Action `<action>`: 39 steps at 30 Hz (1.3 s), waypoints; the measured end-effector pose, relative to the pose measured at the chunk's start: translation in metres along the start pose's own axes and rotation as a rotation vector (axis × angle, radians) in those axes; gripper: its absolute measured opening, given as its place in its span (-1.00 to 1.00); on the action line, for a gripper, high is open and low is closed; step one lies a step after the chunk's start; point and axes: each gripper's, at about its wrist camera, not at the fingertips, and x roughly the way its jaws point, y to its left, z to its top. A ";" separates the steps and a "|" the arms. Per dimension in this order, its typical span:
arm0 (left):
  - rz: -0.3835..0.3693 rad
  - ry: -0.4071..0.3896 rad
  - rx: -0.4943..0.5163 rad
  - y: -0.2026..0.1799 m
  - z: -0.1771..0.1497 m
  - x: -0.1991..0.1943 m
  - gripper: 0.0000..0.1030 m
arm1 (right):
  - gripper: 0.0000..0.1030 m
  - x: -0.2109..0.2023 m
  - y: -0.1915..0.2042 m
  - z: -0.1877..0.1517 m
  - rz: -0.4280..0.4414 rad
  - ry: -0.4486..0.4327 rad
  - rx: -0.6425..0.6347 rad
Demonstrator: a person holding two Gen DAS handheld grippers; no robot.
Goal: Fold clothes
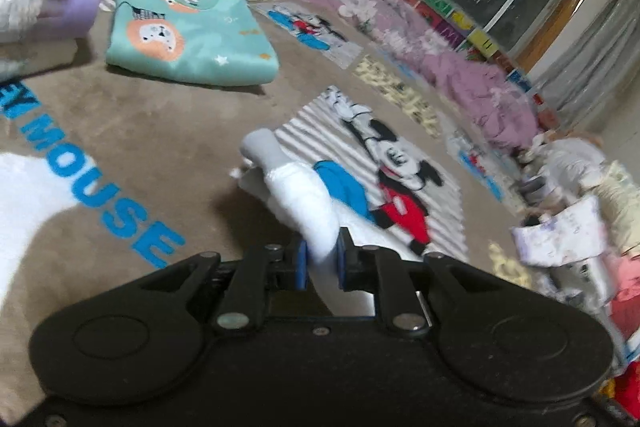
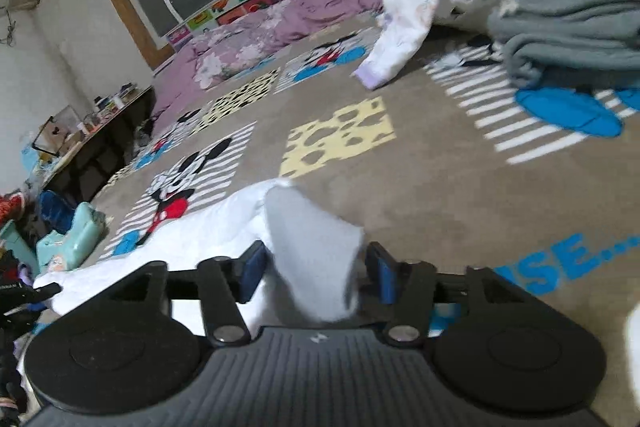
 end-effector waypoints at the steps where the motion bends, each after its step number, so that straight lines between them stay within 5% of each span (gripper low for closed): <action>1: 0.008 -0.002 0.015 -0.001 0.000 -0.002 -0.68 | 0.21 -0.004 -0.002 0.000 -0.011 -0.010 -0.007; 9: 0.107 -0.120 0.172 -0.013 0.010 -0.035 -0.20 | 0.29 -0.043 -0.008 0.003 -0.067 -0.083 -0.073; 12: 0.105 -0.159 0.254 -0.018 0.017 -0.049 -0.05 | 0.35 -0.059 0.008 0.007 -0.059 -0.101 -0.192; 18: 0.101 -0.202 0.537 -0.028 0.010 -0.058 0.19 | 0.38 -0.049 0.044 -0.013 -0.070 0.000 -0.512; 24: 0.045 -0.080 0.863 -0.034 -0.023 -0.041 0.20 | 0.38 -0.038 0.081 -0.034 -0.080 0.102 -0.831; 28: 0.045 -0.019 1.052 -0.036 -0.047 -0.027 0.20 | 0.29 -0.030 0.092 -0.050 -0.094 0.133 -0.924; 39: 0.120 0.054 1.233 -0.027 -0.070 -0.004 0.15 | 0.09 -0.009 0.079 -0.062 -0.160 0.130 -0.977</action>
